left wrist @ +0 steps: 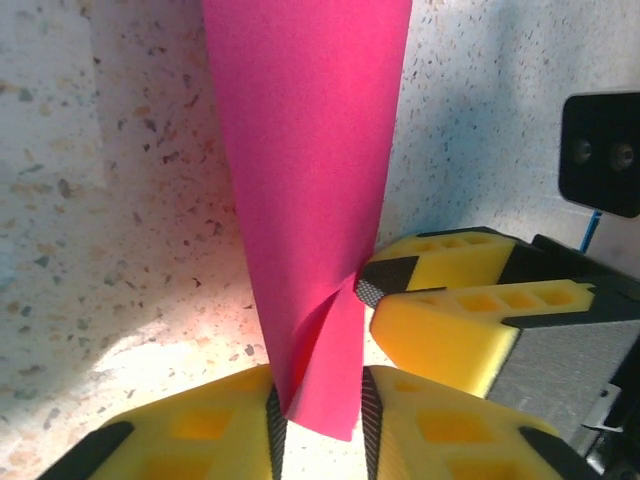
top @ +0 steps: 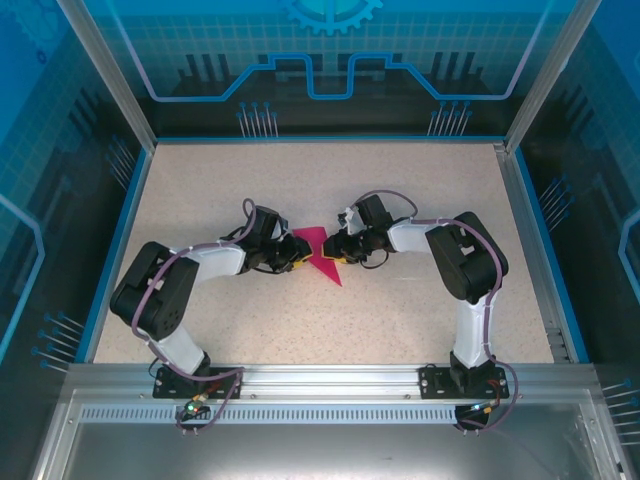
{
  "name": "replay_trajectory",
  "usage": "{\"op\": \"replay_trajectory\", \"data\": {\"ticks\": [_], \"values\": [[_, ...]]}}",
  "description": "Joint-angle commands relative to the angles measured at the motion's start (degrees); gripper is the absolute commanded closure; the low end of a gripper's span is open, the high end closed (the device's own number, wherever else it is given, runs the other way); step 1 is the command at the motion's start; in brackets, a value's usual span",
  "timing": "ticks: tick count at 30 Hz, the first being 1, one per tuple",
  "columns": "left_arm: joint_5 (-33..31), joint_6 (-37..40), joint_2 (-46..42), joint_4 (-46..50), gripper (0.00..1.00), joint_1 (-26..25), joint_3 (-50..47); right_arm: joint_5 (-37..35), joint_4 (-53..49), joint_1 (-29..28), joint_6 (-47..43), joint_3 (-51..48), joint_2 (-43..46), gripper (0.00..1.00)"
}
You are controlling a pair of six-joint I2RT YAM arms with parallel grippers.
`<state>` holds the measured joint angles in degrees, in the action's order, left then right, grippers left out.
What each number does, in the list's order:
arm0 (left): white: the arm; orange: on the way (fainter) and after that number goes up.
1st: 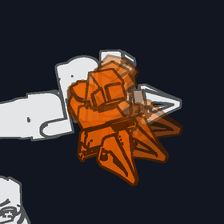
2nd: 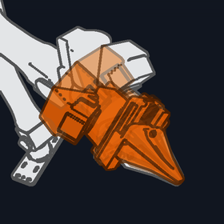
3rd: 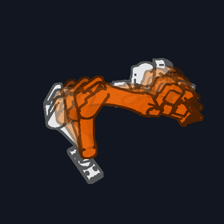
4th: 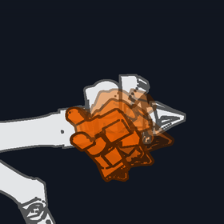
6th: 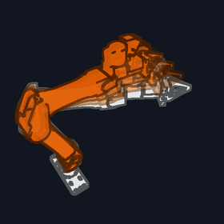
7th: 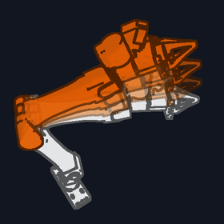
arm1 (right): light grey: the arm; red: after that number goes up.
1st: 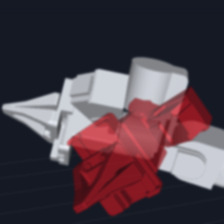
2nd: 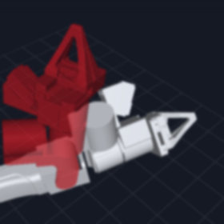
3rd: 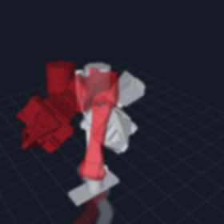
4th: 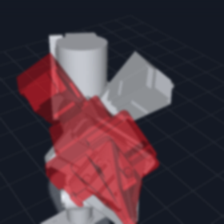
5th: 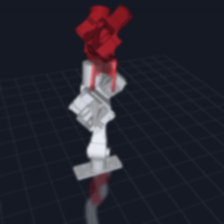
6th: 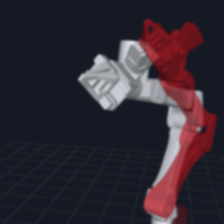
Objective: Fold a paper plane with a square sheet of paper (pick it up from the middle)
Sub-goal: Fold the wing for the fifth time at the center of the table.
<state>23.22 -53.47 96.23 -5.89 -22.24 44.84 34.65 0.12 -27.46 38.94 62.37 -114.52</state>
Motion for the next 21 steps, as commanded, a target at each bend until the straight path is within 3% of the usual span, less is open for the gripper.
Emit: {"op": "replay_trajectory", "data": {"ticks": [1, 6, 10, 14, 19, 21], "values": [[-1.3, 1.8, 1.7, 1.0, 0.77, 0.2, 1.6, -1.1, -0.4, 1.6, -3.6, -1.5, -1.6, 0.65], [-2.7, 1.3, 2.1, 2.7, 0.93, 0.2, 2.2, -1.7, 1.2, 1.6, -7.5, -2.7, 1.1, 0.61], [-2.8, -1.5, 1.1, 3.4, 0.96, -0.4, 1.8, -5.0, 3.0, 1.3, -11.4, -5.2, 7.0, 0.52], [-5.4, -4.3, -1.9, 7.1, 0.96, -1.9, 1.7, -14.1, 4.1, -0.9, -18.1, -9.4, 16.2, 0.47], [-8.8, -9.0, -5.1, 9.7, 0.97, -3.7, 1.1, -30.9, 9.8, -8.8, -28.4, -18.2, 26.1, 0.51], [-9.3, -10.1, -5.7, 10.3, 0.96, -4.4, 1.3, -33.8, 13.9, -11.8, -32.3, -21.6, 27.7, 0.52]]}}
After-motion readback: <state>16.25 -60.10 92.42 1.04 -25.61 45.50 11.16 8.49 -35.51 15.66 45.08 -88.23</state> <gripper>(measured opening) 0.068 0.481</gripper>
